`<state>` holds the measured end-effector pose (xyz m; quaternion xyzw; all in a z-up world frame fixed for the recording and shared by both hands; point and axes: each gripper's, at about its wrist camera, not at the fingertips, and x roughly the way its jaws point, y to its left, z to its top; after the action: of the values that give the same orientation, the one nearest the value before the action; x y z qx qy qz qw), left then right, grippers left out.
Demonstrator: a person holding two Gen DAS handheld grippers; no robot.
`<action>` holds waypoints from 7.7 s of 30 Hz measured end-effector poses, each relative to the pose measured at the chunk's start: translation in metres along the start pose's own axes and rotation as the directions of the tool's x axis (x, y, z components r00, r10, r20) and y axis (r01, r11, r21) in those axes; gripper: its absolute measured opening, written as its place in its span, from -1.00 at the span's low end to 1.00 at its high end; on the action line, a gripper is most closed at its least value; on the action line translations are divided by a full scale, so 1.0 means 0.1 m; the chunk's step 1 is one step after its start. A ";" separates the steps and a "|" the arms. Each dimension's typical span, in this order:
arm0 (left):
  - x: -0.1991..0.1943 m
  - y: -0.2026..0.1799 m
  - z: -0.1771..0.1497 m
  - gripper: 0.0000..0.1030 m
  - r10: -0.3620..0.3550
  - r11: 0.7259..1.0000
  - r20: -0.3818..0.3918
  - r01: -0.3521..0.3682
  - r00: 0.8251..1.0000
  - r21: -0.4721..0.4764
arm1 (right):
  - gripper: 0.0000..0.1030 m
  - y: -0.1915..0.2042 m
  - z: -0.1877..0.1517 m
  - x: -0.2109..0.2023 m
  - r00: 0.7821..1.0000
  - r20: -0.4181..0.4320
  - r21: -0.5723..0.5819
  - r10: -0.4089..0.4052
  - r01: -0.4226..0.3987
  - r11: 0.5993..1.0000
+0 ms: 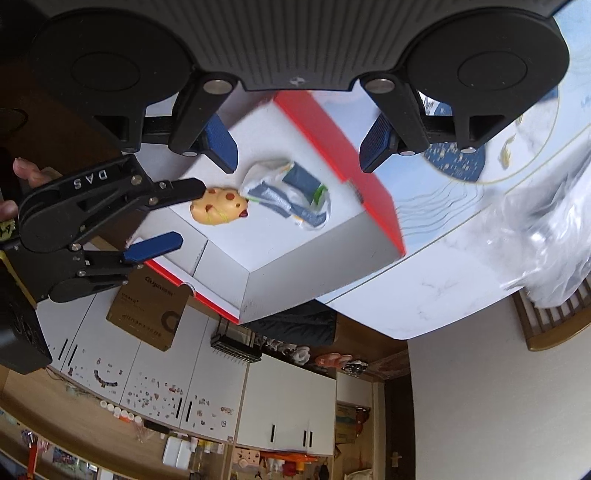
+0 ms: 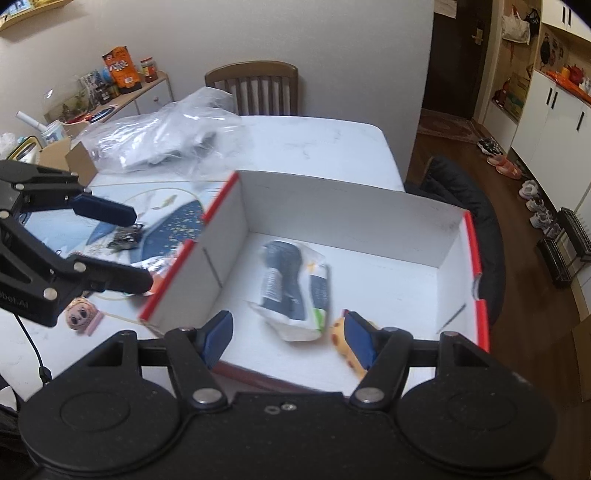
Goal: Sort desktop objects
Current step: 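Move both tools back over the items on the mat, then grasp the blueberry-print bag with the left tool while the right tool grasps the bunny keychain, then carry the blueberry bag and bunny keychain with both tools into the shoebox, then open both tools to release the blueberry bag and bunny keychain in the box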
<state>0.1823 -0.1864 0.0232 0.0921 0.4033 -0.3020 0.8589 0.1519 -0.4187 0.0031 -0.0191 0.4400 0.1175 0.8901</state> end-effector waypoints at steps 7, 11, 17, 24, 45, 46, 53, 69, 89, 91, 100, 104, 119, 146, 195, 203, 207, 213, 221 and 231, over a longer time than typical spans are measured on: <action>-0.28 0.26 -0.36 0.40 0.007 0.999 0.004 -0.006 1.000 -0.051 | 0.29 0.42 0.04 0.00 1.000 0.004 -0.015 0.021 -0.021 1.000; -0.43 0.47 -0.56 0.40 0.027 0.996 0.001 -0.027 1.000 -0.083 | 0.29 0.69 0.07 0.04 1.000 0.000 -0.020 0.031 -0.031 0.999; -0.63 0.77 -0.93 0.53 0.085 0.991 -0.013 -0.086 0.996 -0.105 | 0.34 1.04 0.12 0.13 0.999 0.004 -0.023 0.044 -0.043 0.999; -0.81 1.13 -1.33 0.69 0.133 0.976 -0.050 -0.140 0.990 -0.170 | 0.52 1.38 0.13 0.26 0.998 0.011 -0.022 0.060 -0.060 0.998; -0.90 1.63 -2.09 0.93 0.252 0.916 -0.158 -0.288 0.955 -0.280 | 0.61 2.12 0.02 0.72 0.991 -0.068 -0.085 0.115 -0.120 0.989; -0.89 1.66 -2.11 0.93 0.253 0.911 -0.165 -0.292 0.953 -0.291 | 0.61 2.15 0.01 0.74 0.990 -0.075 -0.091 0.118 -0.125 0.988; -0.80 1.76 -2.19 0.93 0.279 0.887 -0.194 -0.330 0.940 -0.322 | 0.61 2.36 -0.08 0.93 0.983 -0.114 -0.140 0.141 -0.156 0.978; -0.69 1.93 -2.20 0.93 0.275 0.846 -0.213 -0.341 0.937 -0.409 | 0.42 2.64 -0.17 1.34 0.976 -0.170 -0.251 0.136 -0.176 0.952; -0.68 2.00 -2.27 0.18 0.240 0.819 -0.215 -0.316 0.947 -0.478 | -0.20 2.71 -0.13 1.41 0.977 -0.175 -0.303 0.122 -0.172 0.937; -0.67 2.00 -2.27 0.15 0.239 0.819 -0.217 -0.317 0.946 -0.478 | -0.22 2.70 -0.12 1.40 0.978 -0.171 -0.301 0.121 -0.169 0.939; -0.69 1.98 -2.26 0.02 0.239 0.822 -0.215 -0.315 0.947 -0.475 | -0.30 2.65 -0.08 1.33 0.981 -0.155 -0.286 0.117 -0.157 0.945; -0.74 1.96 -2.25 0.02 0.232 0.821 -0.203 -0.304 0.951 -0.484 | -0.30 2.62 -0.06 1.28 0.981 -0.153 -0.271 0.122 -0.160 0.949; -1.01 1.80 -2.05 0.02 0.233 0.840 -0.165 -0.284 0.958 -0.462 | -0.30 2.42 0.07 0.91 0.986 -0.094 -0.208 0.141 -0.158 0.965; -0.83 1.05 -1.10 0.02 0.183 0.916 -0.078 -0.199 0.980 -0.348 | -0.30 1.12 0.24 0.23 0.997 0.044 -0.047 0.058 -0.056 0.997; 1.10 -0.51 0.32 0.01 0.058 0.998 -0.187 -0.051 0.981 0.046 | -0.30 -0.96 0.04 0.76 0.991 -0.059 0.104 -0.117 0.122 0.987; 1.17 -0.42 0.27 0.01 0.055 0.998 -0.204 -0.054 0.977 0.012 | -0.30 -0.85 0.08 1.02 0.986 -0.123 0.053 -0.116 0.123 0.991; 1.14 -0.38 0.24 0.01 0.052 0.999 -0.201 -0.054 0.978 -0.005 | -0.30 -0.88 0.10 1.09 0.981 -0.152 0.059 -0.123 0.133 0.989; 1.10 -0.36 0.23 0.01 0.042 0.998 -0.193 -0.048 0.980 -0.027 | -0.25 -0.88 0.10 1.09 0.980 -0.159 0.058 -0.124 0.134 0.989; 1.02 -0.36 0.23 0.03 0.027 0.998 -0.168 -0.036 0.985 -0.048 | -0.02 -0.85 0.11 0.99 0.983 -0.142 0.054 -0.120 0.128 0.990; 0.85 -0.32 0.21 0.27 0.025 0.996 -0.131 -0.036 0.991 -0.081 | 0.44 -0.78 0.08 0.68 0.993 -0.081 0.059 -0.085 0.089 0.994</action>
<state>0.2189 -0.2583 -0.0239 0.0818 0.4692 -0.2649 0.8384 0.2159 -0.4804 -0.0510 -0.0153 0.4767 0.0641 0.8766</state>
